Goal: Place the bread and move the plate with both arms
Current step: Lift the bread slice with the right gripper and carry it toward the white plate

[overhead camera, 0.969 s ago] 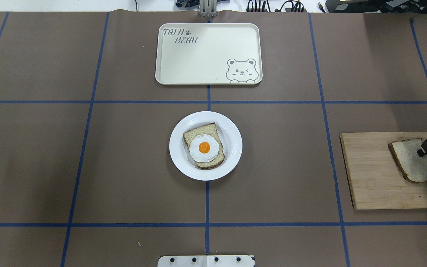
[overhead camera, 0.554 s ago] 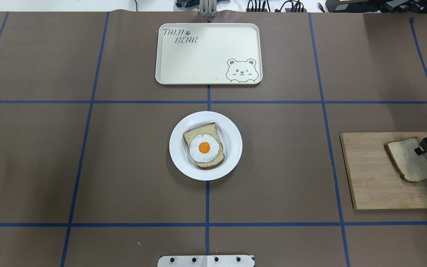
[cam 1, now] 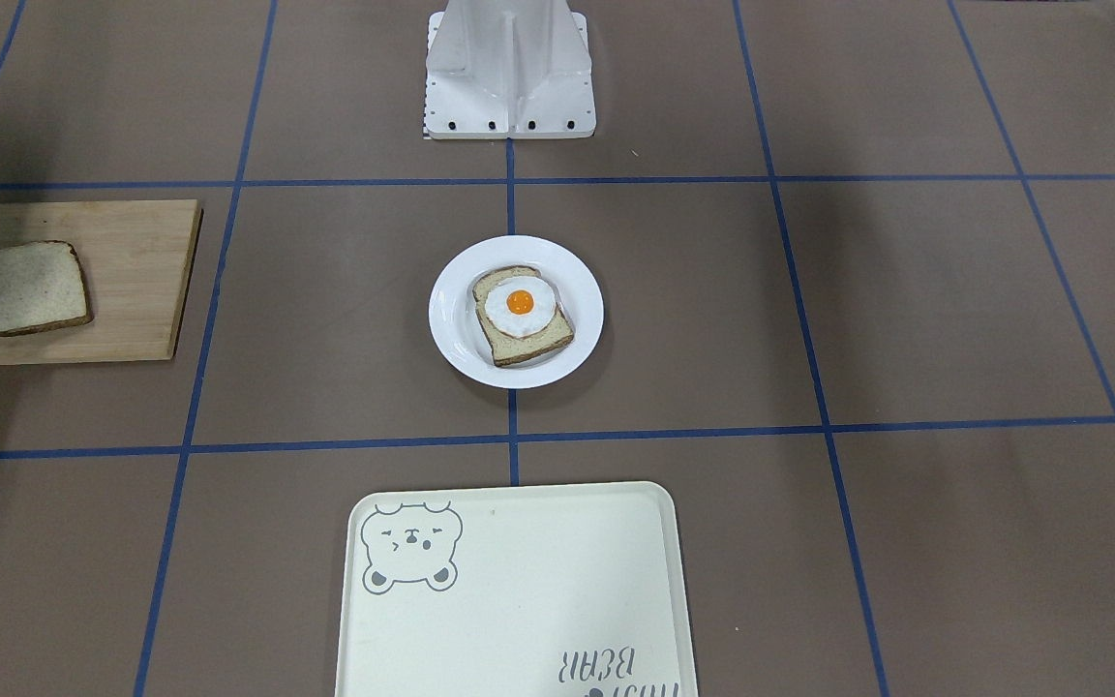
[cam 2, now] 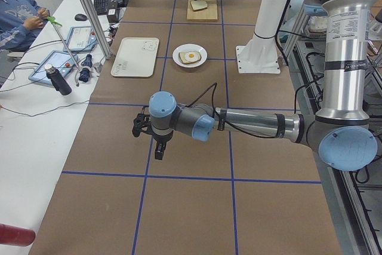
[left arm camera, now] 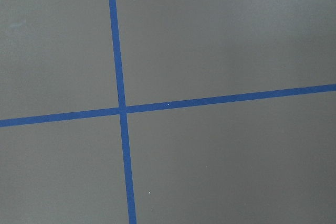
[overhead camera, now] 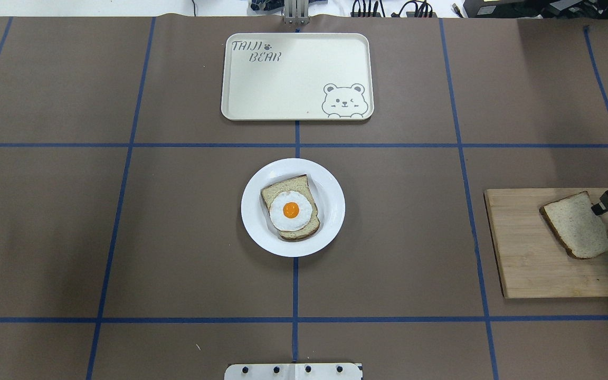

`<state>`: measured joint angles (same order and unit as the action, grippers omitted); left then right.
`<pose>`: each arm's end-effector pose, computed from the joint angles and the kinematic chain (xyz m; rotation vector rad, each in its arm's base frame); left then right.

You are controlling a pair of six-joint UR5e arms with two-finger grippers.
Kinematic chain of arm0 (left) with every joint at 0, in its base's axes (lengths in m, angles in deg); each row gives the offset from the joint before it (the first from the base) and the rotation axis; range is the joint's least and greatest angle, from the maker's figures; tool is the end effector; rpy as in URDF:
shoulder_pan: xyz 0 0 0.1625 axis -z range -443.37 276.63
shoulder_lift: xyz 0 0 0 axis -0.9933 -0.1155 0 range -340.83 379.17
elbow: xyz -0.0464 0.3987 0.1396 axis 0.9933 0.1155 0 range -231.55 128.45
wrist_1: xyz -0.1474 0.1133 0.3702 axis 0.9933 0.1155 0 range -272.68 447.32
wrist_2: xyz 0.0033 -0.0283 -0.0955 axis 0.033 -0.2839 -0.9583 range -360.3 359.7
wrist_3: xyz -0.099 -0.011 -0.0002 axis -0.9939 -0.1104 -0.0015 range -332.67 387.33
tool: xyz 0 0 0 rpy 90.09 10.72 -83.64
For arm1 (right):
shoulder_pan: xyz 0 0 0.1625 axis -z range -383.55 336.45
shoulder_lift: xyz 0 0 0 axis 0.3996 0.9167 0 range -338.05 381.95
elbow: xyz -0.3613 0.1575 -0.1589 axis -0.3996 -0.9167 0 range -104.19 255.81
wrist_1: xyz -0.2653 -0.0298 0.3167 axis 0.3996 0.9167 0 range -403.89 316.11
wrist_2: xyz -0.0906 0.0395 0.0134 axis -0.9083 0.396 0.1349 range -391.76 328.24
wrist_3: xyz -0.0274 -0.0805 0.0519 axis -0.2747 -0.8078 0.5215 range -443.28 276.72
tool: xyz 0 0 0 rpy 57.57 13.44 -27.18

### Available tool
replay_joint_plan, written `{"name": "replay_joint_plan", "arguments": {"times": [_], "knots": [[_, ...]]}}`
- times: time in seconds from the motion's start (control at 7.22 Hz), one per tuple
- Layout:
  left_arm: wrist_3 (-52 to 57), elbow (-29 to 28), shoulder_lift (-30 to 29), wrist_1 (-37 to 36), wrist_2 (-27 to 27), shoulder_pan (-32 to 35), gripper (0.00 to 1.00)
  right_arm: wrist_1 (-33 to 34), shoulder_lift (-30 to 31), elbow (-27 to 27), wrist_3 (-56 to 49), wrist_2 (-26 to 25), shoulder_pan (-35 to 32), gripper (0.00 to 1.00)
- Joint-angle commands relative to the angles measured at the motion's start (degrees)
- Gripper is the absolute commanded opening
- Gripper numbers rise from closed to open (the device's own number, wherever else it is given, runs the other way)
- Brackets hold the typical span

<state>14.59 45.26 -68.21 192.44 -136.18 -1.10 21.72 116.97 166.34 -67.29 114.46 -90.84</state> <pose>0.0045 -0.4927 0.5910 0.1726 0.8364 0.0529 -0.1335 -0.4498 0.6347 -0.0212 -1.0240 -0.2772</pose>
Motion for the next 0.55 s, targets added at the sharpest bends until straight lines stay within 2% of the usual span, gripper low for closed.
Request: {"name": "replay_joint_plan", "arguments": {"times": [0.0, 0.14, 0.42], "knots": [[0.00, -0.04, 0.02, 0.00, 0.00, 0.00, 0.99, 0.39, -4.29, 0.08, 6.20, 10.25, -2.40, 0.00], [0.00, -0.12, 0.02, 0.00, 0.00, 0.00, 0.99, 0.13, -7.11, 0.16, 10.94, 13.27, -2.84, 0.00], [0.00, -0.21, 0.02, 0.00, 0.00, 0.00, 0.99, -0.40, -14.39, 0.78, 23.58, 14.79, -2.76, 0.00]]}}
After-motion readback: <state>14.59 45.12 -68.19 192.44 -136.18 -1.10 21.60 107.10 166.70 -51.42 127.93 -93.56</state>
